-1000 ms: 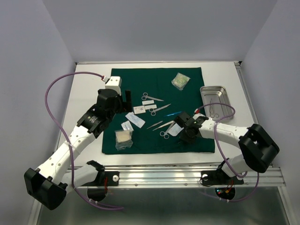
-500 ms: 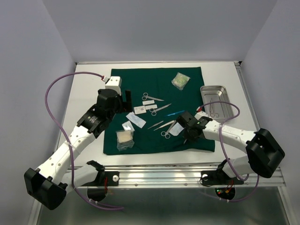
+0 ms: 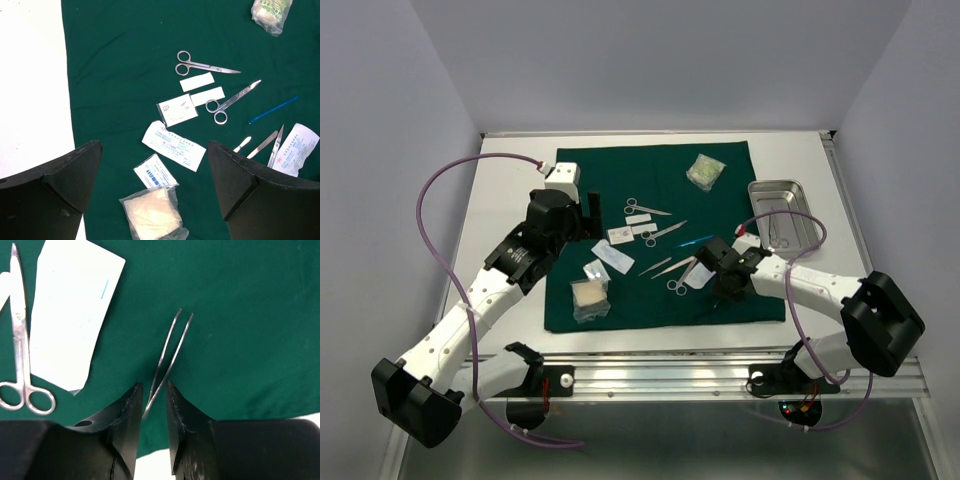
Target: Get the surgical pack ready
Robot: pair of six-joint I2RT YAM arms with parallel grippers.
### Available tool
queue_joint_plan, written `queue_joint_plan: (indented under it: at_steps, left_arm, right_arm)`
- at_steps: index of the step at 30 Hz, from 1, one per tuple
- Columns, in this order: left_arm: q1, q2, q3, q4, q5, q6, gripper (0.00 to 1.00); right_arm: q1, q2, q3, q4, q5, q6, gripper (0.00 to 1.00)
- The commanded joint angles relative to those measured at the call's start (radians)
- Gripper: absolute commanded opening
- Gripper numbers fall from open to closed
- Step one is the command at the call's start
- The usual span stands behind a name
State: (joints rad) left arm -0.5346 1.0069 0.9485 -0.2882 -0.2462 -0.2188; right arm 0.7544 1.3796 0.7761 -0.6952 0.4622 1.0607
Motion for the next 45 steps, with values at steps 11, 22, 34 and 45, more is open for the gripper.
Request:
queue_joint_plan:
  at_steps: [11, 22, 34, 45]
  left_arm:
    - [0.005, -0.021, 0.003, 0.029, -0.005, 0.004, 0.99]
    - [0.005, -0.013, -0.004, 0.037, 0.002, 0.001, 0.99]
    - [0.005, 0.001, 0.006, 0.038, 0.010, 0.009, 0.99]
    - [0.005, 0.007, 0.022, 0.037, 0.019, 0.016, 0.99]
  right_arm:
    - [0.005, 0.099, -0.009, 0.114, 0.041, 0.002, 0.32]
    - [0.005, 0.038, -0.001, 0.063, 0.072, 0.007, 0.05]
    - [-0.007, -0.123, 0.084, 0.153, 0.129, -0.384, 0.06]
    - [-0.403, -0.168, 0.153, 0.330, -0.145, -0.827, 0.01]
